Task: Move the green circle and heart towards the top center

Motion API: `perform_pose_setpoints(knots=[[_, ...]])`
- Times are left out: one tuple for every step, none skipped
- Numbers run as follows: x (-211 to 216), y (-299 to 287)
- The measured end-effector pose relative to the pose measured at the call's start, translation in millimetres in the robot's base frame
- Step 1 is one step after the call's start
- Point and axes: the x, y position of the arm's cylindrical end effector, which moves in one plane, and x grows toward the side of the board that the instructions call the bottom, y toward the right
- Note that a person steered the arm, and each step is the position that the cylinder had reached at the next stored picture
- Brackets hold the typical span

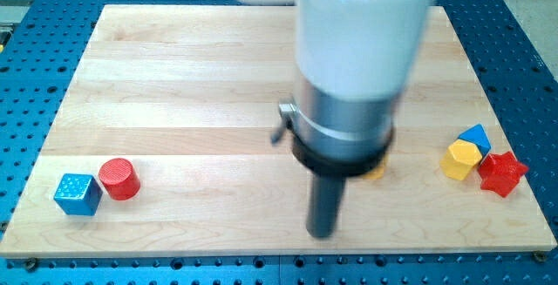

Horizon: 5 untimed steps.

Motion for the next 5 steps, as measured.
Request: perform_pose_setpoints(knots=[[-2.6,22.6],[-61.6,44.8],[-69.8,45.6],[-77.7,58.0],[-58.6,57.7]])
